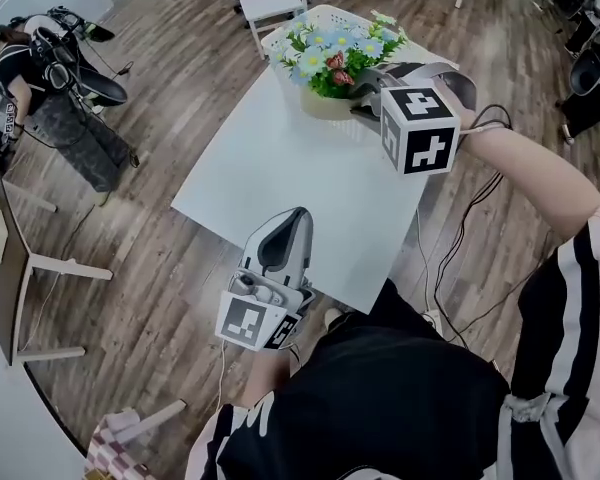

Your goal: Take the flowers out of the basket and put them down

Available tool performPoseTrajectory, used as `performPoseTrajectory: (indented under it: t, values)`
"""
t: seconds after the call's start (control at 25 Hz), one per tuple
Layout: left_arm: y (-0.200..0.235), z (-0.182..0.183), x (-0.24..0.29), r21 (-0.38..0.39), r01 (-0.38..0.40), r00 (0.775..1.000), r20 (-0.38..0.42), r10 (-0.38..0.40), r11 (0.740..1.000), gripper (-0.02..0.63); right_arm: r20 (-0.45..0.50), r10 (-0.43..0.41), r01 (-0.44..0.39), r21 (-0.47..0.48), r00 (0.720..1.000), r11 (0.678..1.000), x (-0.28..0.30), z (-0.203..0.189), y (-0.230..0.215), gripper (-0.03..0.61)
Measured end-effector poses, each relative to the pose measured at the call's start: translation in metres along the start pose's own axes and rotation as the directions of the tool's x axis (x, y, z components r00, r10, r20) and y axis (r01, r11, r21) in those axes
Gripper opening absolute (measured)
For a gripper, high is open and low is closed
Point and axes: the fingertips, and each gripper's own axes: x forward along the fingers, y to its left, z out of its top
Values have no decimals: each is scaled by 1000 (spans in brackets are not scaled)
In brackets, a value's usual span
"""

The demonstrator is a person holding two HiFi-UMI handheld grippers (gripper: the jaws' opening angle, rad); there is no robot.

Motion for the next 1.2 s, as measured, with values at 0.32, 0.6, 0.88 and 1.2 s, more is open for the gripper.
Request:
performPoseTrajectory:
  t: [0.32,0.6,0.88,1.2]
  values:
    - [-6,-3,-24,5,-12,1000,-26,13,1000,5,28,43,-43,2,999,999,11,19,39,84]
    - [4,-8,-35,-11,-38,999,-34,38,999,5,42,64,-65,15,997,998,26,28,55,84]
    - [3,-17,-30,-19,-29,998,-61,27,999,5,45,90,-90,17,995,996,45,24,74,84]
    - [6,-36,-26,-37,-25,996,-87,21,999,5,31,139,-139,-7,990,990,75,16,106,84]
